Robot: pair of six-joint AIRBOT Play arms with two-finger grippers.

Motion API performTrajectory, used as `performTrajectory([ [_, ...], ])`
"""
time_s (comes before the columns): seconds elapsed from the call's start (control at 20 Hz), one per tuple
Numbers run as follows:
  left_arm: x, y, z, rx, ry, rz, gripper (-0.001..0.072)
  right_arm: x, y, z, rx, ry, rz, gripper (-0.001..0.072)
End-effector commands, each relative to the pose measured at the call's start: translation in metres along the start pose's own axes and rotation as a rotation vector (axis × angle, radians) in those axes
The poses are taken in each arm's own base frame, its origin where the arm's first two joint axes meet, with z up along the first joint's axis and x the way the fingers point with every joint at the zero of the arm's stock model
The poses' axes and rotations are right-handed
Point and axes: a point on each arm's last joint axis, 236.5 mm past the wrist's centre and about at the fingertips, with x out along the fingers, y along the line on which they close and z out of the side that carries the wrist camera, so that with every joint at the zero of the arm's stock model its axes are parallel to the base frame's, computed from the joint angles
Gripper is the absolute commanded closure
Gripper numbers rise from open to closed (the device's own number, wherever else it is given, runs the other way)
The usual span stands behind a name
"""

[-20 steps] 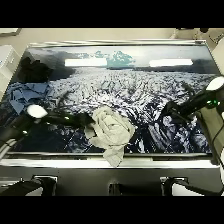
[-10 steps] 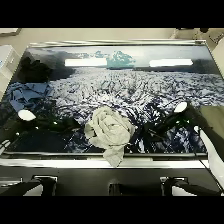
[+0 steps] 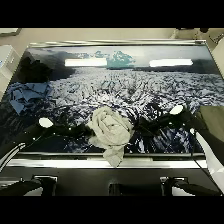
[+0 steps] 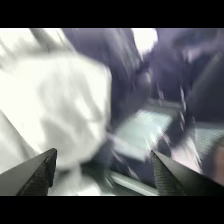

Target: Fold the clothes and pants, and hang the long-sleeved shirts on hangers.

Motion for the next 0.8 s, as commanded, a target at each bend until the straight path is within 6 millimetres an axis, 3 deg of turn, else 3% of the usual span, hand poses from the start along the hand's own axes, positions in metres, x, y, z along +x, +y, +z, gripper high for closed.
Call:
performTrajectory([
  [0.0,0.006,0.002,0.008,-0.023,-0.037,0.004,0.0639,-0.002,0.014,0.036,0.104,-0.148,0.066,0.0007],
  [0.1,0.006,0.002,0.009,-0.022,-0.039,0.004,0.0681,0.005,0.023,0.036,0.116,-0.130,0.116,0.0007],
  [0.3,0.006,0.001,0.007,-0.020,-0.034,0.002,0.0682,0.051,0.031,0.008,0.097,-0.005,0.090,0.0018],
  [0.35,0.005,0.000,0.008,-0.017,-0.038,0.000,0.0682,0.059,0.036,0.002,0.084,0.011,0.086,0.0171],
  [0.4,0.002,-0.003,0.011,-0.011,-0.046,-0.005,0.0682,0.059,0.039,0.002,0.074,0.004,0.086,0.0512],
  [0.45,-0.004,-0.009,0.018,0.009,-0.069,-0.015,0.0682,0.053,0.043,0.007,0.059,-0.016,0.093,0.0664],
  [0.5,-0.014,-0.018,0.030,0.042,-0.107,-0.032,0.0682,0.039,0.047,0.017,0.015,-0.053,0.092,0.0665],
  [0.6,-0.056,-0.049,0.067,0.148,-0.242,-0.080,0.0682,-0.020,0.058,0.052,-0.107,-0.198,0.065,0.0665],
  [0.65,-0.088,-0.069,0.087,0.212,-0.333,-0.107,0.0682,-0.061,0.067,0.070,-0.186,-0.295,0.047,0.0665],
  [0.75,-0.178,-0.117,0.123,0.325,-0.572,-0.162,0.0682,-0.168,0.104,0.092,-0.375,-0.540,0.042,0.0665],
])
